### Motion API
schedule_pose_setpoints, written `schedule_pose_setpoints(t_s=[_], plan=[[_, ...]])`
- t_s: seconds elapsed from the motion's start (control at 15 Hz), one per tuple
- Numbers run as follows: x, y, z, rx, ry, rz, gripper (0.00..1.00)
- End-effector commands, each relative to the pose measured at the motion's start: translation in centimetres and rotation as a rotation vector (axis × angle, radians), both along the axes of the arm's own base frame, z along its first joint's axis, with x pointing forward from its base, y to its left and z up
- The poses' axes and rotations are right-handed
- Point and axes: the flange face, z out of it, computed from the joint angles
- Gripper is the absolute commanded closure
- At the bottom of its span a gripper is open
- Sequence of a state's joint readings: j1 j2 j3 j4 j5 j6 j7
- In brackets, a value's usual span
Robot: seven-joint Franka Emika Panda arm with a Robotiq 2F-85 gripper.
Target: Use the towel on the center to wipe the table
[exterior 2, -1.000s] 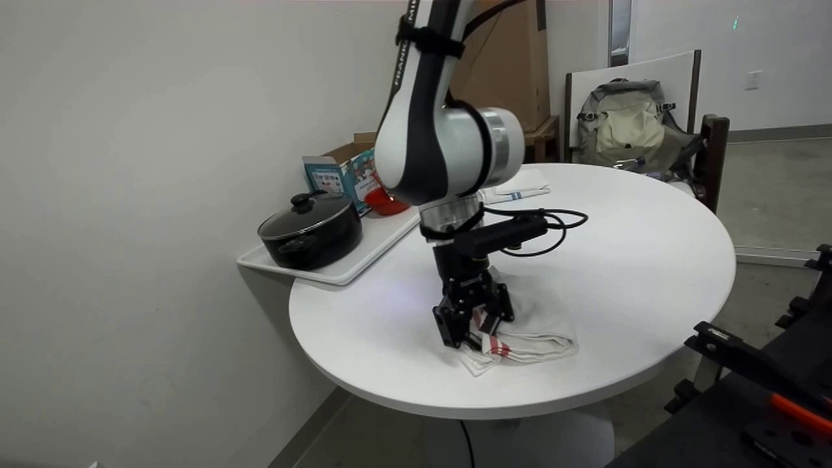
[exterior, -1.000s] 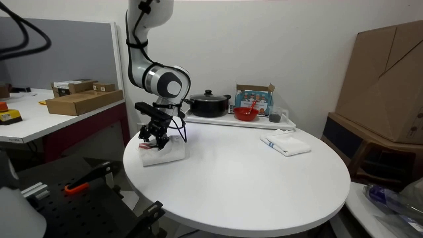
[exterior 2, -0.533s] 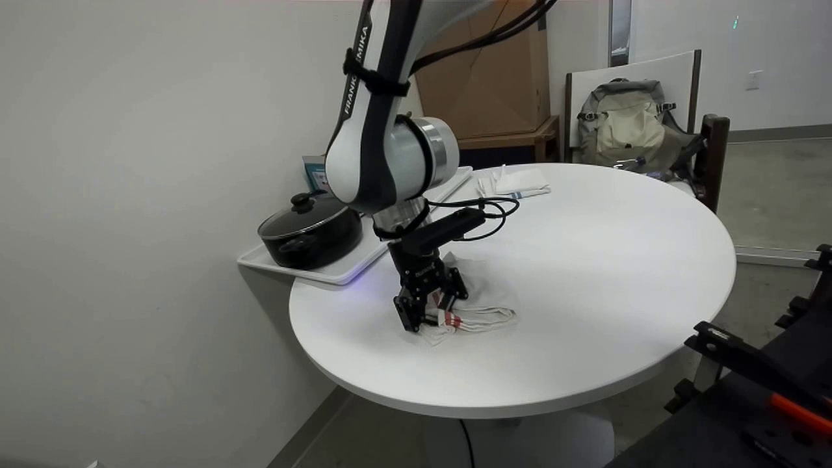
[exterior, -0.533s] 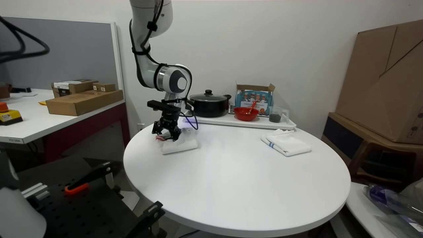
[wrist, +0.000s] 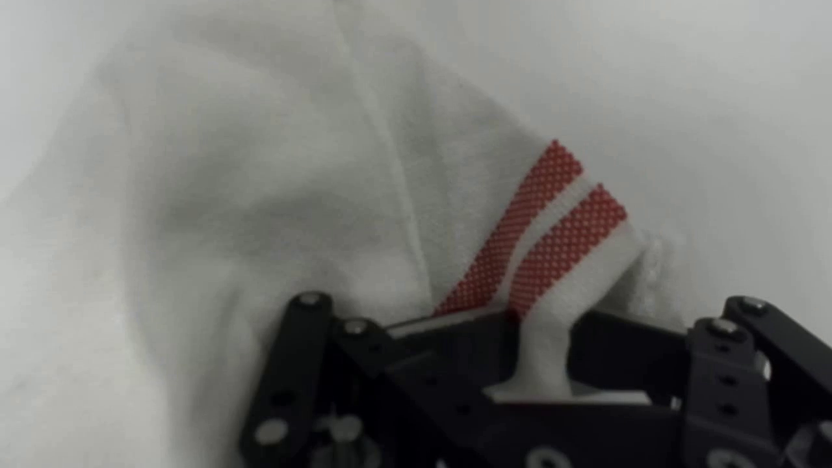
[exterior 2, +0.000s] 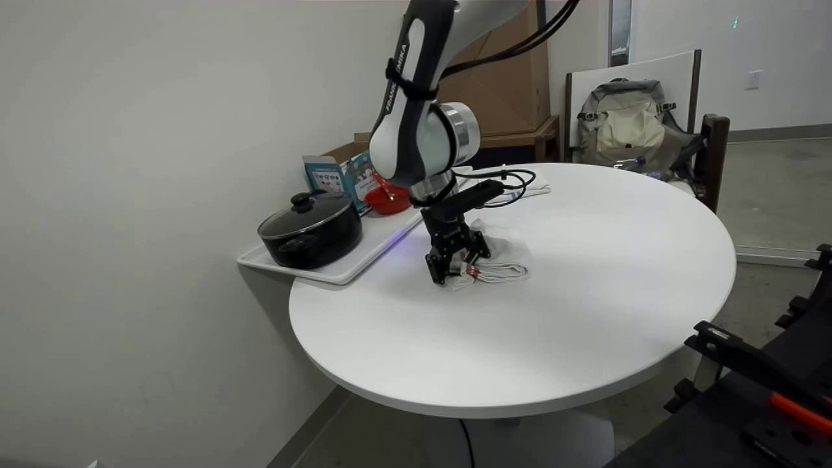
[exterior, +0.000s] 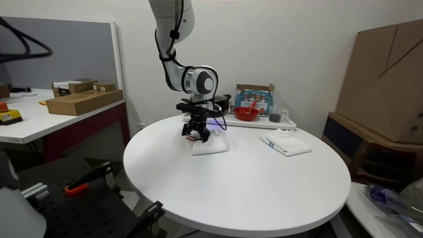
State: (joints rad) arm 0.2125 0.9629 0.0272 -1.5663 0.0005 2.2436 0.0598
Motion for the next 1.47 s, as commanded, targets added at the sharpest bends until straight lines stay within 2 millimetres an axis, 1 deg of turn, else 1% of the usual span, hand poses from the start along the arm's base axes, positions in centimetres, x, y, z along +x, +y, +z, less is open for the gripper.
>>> schedule_pose_setpoints(t_s=[0.0,0.13,0.27,0.4,0.53,0.6,0.73,0.93,1.0,1.13,1.27,1.4], plan=[[0.2,-5.6,-2.1,0.001,0.010,-0.118,0.94],[-0.9,-9.1,-2.2,0.012,0.020,-0.202,0.94],[-2.3,-11.8,-2.4,0.015,0.033,-0.270,0.94],[-4.6,-13.5,-2.5,0.020,0.053,-0.323,0.94],[-7.4,-13.7,-2.6,0.031,0.083,-0.342,0.94],[-8.8,-13.0,-2.6,0.045,0.103,-0.335,0.94],[-10.9,-11.1,-2.6,0.059,0.128,-0.312,0.94],[-12.9,-6.6,-2.4,0.111,0.156,-0.259,0.94],[-13.3,-4.6,-2.3,0.125,0.165,-0.227,0.94],[-13.4,-0.3,-2.0,0.157,0.173,-0.148,0.94],[-12.8,4.4,-1.5,0.179,0.163,-0.056,0.94],[-11.5,8.5,-1.3,0.185,0.145,0.016,0.94]])
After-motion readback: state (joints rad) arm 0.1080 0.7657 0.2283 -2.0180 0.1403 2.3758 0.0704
